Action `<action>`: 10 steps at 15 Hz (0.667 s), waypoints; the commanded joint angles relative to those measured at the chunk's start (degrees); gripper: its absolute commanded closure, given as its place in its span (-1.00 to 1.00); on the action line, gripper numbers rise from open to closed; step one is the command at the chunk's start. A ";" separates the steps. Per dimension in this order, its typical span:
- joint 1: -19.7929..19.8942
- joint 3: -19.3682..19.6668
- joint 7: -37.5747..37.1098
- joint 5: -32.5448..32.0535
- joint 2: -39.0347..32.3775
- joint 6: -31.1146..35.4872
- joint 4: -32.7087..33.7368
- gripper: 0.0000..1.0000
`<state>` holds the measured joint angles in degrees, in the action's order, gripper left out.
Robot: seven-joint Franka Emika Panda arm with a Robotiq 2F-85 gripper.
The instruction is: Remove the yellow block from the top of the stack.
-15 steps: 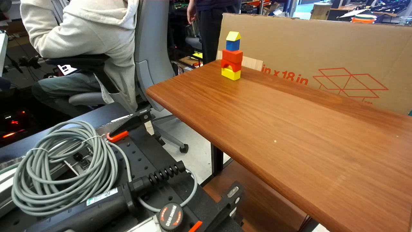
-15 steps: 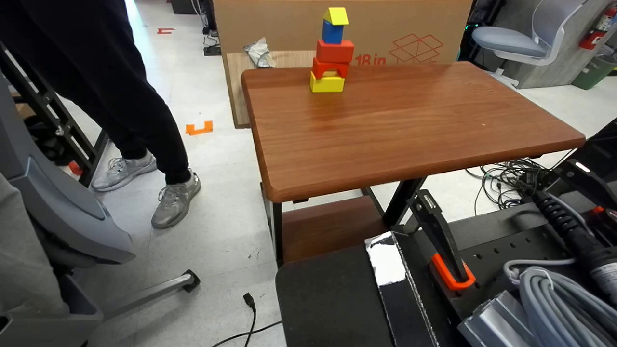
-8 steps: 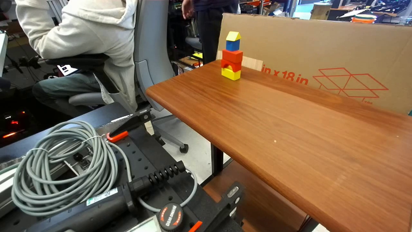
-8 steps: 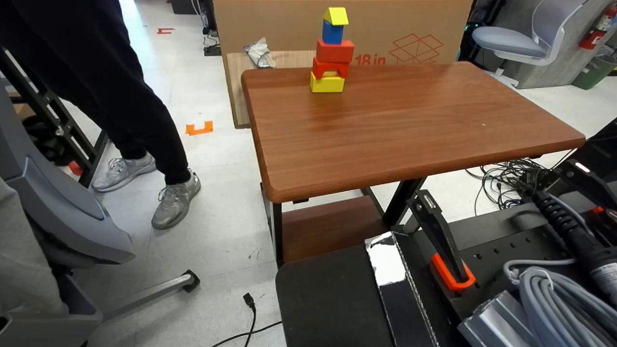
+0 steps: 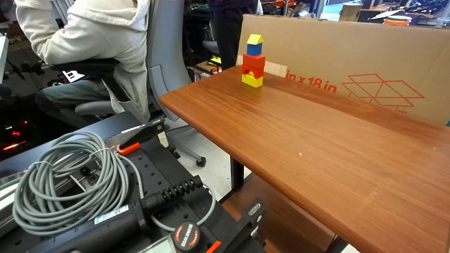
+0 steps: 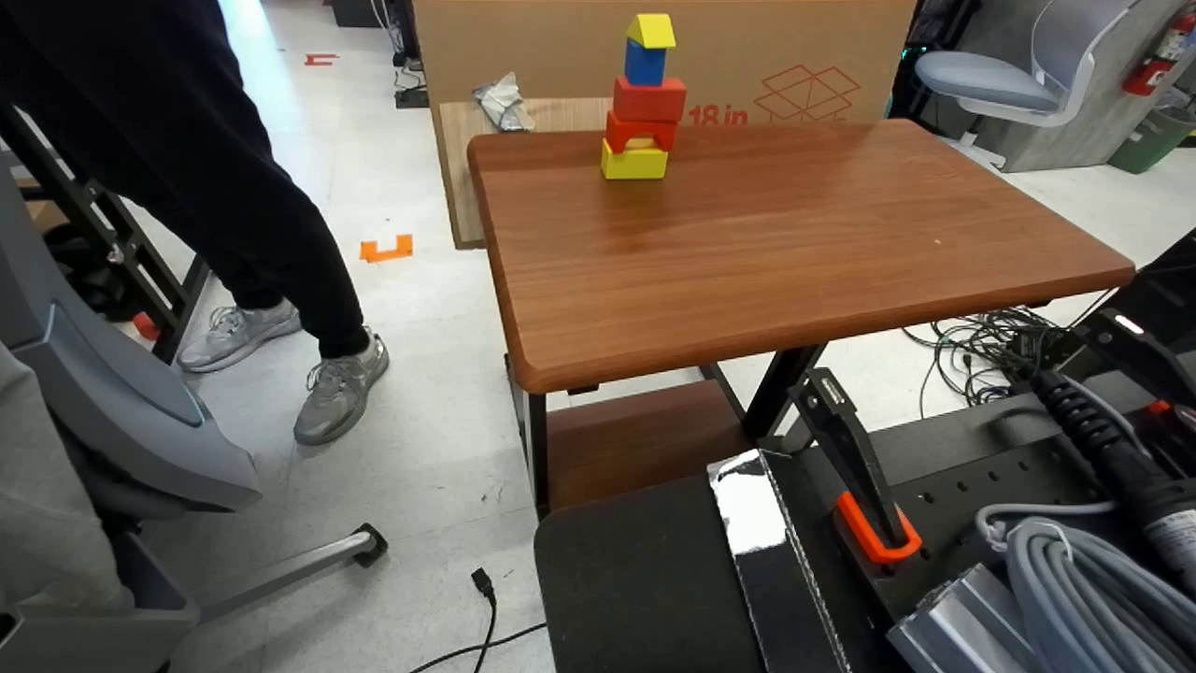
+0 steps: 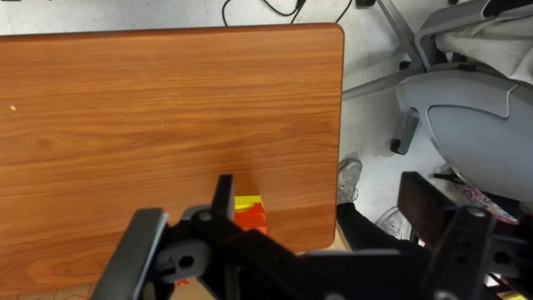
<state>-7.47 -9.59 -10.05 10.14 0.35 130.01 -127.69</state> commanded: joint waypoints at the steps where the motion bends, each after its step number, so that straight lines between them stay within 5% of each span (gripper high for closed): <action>1: -0.45 0.58 0.62 -4.26 -9.26 -1.77 9.28 -1.00; 10: -0.52 1.86 4.17 -7.46 -19.07 -3.23 18.88 -1.00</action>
<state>-7.49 -8.80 -7.08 4.40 -16.21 129.55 -112.87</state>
